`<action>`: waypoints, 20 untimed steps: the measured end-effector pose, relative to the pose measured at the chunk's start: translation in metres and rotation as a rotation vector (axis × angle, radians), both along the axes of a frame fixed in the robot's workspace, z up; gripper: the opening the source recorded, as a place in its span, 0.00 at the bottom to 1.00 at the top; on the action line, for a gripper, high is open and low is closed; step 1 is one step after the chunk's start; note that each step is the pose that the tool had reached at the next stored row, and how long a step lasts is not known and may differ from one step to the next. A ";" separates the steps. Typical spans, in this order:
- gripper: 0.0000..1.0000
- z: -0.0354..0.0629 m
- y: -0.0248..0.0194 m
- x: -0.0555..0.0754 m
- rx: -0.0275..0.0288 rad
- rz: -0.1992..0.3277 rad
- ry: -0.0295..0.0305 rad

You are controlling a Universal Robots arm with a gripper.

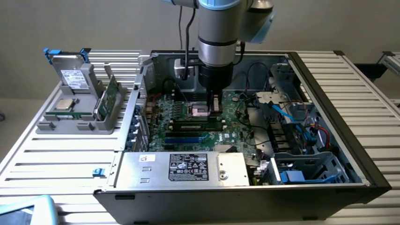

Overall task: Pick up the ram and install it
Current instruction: 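Press down the ram until it locks into place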

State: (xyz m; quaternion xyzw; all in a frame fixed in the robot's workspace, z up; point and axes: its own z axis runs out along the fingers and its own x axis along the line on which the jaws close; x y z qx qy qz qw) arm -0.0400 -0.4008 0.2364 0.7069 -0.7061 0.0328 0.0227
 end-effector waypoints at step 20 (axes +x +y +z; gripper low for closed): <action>0.11 -0.0101 0.0007 0.002 -0.0001 -0.017 -0.0058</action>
